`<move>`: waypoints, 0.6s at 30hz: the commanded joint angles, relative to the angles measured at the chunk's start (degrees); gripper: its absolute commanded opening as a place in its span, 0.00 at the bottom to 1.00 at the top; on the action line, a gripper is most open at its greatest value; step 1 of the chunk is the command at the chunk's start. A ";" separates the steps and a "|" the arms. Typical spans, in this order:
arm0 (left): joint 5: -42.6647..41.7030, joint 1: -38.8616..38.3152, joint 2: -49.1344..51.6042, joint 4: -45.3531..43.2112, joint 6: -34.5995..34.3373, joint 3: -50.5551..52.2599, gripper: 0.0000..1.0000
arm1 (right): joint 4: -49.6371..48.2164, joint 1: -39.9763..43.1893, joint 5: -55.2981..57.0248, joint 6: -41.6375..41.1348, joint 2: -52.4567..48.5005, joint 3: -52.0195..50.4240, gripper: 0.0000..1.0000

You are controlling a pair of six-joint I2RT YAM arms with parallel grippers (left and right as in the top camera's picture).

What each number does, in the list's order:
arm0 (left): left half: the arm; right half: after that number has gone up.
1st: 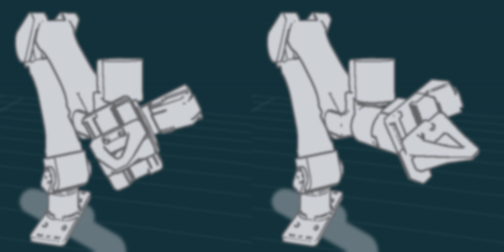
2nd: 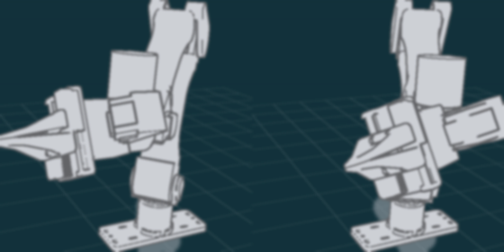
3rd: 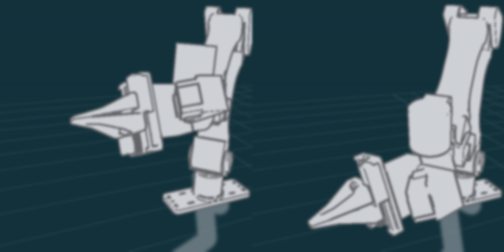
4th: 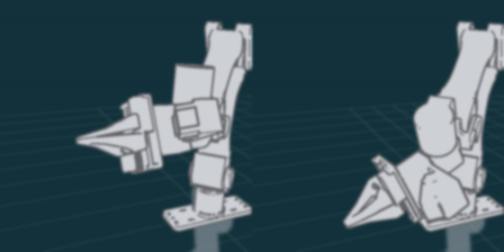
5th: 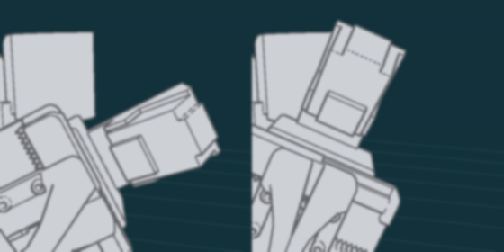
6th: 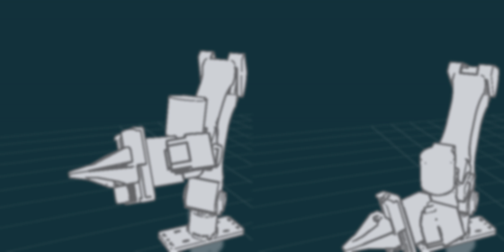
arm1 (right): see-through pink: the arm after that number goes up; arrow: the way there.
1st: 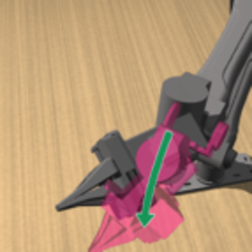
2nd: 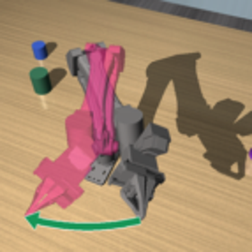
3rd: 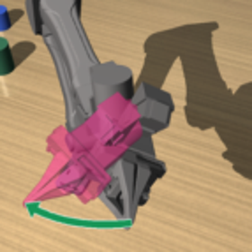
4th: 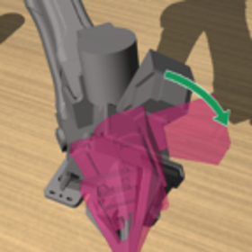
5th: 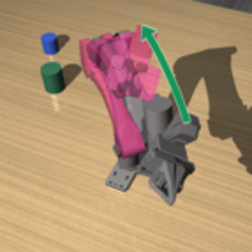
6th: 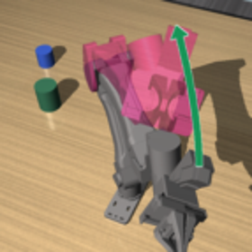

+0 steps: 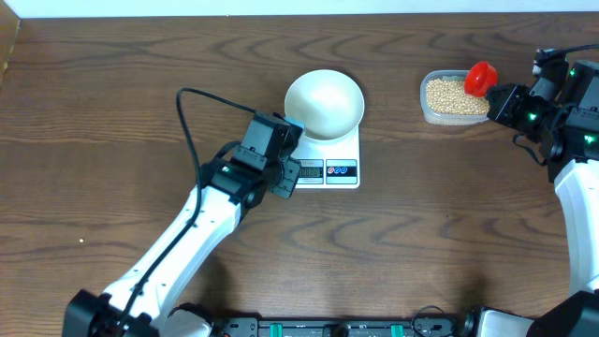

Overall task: Scoop item into bowl and weigh 50g on scale
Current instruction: 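Withdraw the left gripper from the scale, holding scoop above tub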

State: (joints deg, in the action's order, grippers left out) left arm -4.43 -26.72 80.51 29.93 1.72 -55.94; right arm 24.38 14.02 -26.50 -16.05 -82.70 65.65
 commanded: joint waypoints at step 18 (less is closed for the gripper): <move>-0.94 0.20 0.61 1.53 0.13 0.37 0.49 | 0.46 0.15 0.07 0.72 0.94 1.22 0.01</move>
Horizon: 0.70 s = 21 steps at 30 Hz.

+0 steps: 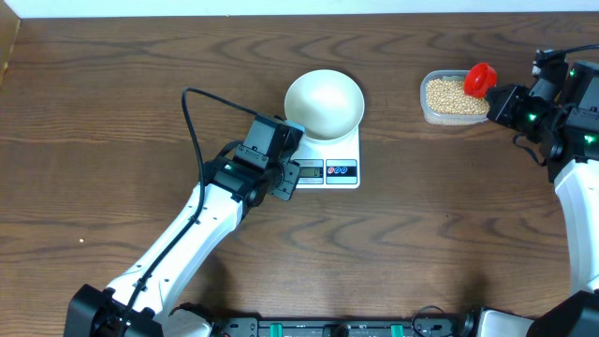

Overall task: Scoop item into bowl and weigh 50g on scale
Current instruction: 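Withdraw the left gripper from the scale, holding scoop above tub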

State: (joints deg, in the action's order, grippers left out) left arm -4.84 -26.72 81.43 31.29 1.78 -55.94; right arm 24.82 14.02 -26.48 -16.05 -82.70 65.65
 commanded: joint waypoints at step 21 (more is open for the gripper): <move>-0.46 0.17 -1.16 -0.07 -1.68 0.37 0.95 | 0.24 0.15 0.66 0.94 0.94 1.22 0.01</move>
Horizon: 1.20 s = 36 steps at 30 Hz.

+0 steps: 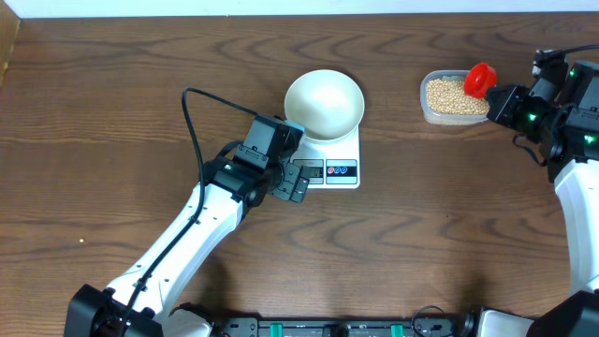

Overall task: Scoop item into bowl and weigh 50g on scale
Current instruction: 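Withdraw the left gripper from the scale, holding scoop above tub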

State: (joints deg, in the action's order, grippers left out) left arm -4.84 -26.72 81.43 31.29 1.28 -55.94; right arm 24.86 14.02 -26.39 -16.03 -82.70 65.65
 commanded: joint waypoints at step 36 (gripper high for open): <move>4.46 -5.73 -17.59 -1.81 -3.69 11.56 0.96 | 1.60 0.13 0.55 0.92 0.94 1.20 0.01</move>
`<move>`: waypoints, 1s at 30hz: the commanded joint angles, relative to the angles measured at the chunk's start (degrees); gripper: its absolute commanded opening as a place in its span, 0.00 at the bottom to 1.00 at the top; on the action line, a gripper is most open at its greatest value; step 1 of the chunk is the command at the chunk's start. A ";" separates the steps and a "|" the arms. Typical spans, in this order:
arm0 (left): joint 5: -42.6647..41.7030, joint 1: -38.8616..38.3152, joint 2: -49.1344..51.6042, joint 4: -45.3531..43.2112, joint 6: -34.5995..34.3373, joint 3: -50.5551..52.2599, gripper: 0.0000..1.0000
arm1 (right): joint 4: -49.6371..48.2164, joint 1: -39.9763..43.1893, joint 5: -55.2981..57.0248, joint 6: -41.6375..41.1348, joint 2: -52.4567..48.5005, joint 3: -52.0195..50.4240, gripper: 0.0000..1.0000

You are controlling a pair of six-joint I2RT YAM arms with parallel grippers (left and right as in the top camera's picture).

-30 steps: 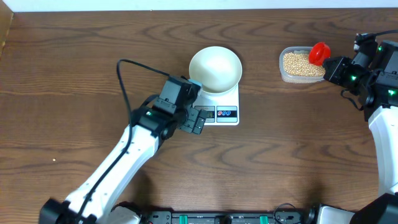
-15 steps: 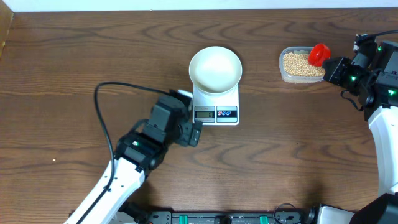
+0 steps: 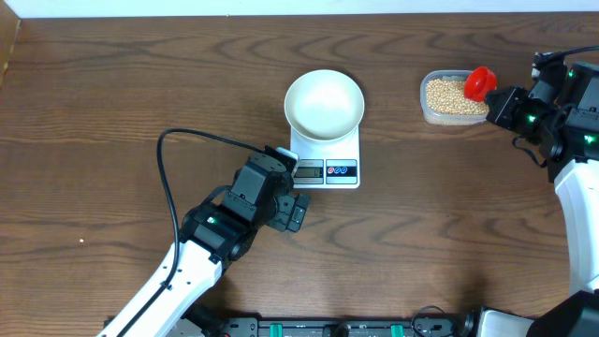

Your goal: Scoop item into bowl and weigh 50g on scale

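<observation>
A white bowl [image 3: 323, 101] stands on the white scale [image 3: 328, 150], whose display and buttons [image 3: 325, 171] face the front edge. My left gripper [image 3: 298, 210] hovers just off the scale's front-left corner, fingers apart and holding nothing. A clear tub of beige beans [image 3: 451, 97] sits at the back right. The red scoop [image 3: 480, 80] leans over the tub's right rim, and my right gripper [image 3: 499, 101] is shut on its handle. The bowl looks empty.
The left arm's black cable [image 3: 178, 150] loops over the table to the left of the scale. The right arm's body [image 3: 571, 112] fills the far right edge. A light strip [image 3: 281, 7] runs behind the table's back edge.
My left arm has drawn back toward the front-left, so its gripper went from the scale's display panel to just off the front-left corner. The right arm and scoop have not moved.
At first my left gripper rested against the scale's left front by the display, and it stayed there at the second moment. Then its fingers stood apart at the panel. Now it sits clear of the scale. The right gripper held the scoop at the tub throughout.
</observation>
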State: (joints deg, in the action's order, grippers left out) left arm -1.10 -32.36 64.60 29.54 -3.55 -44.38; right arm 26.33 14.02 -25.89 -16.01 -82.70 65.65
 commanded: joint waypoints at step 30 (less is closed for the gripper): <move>0.07 4.48 -3.19 -2.86 5.05 -0.63 0.97 | 0.44 0.13 0.04 0.92 0.94 1.20 0.01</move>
State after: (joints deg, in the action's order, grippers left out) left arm -1.15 -28.12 61.14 26.63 0.27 -44.38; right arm 26.65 14.02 -25.89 -16.01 -82.70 65.65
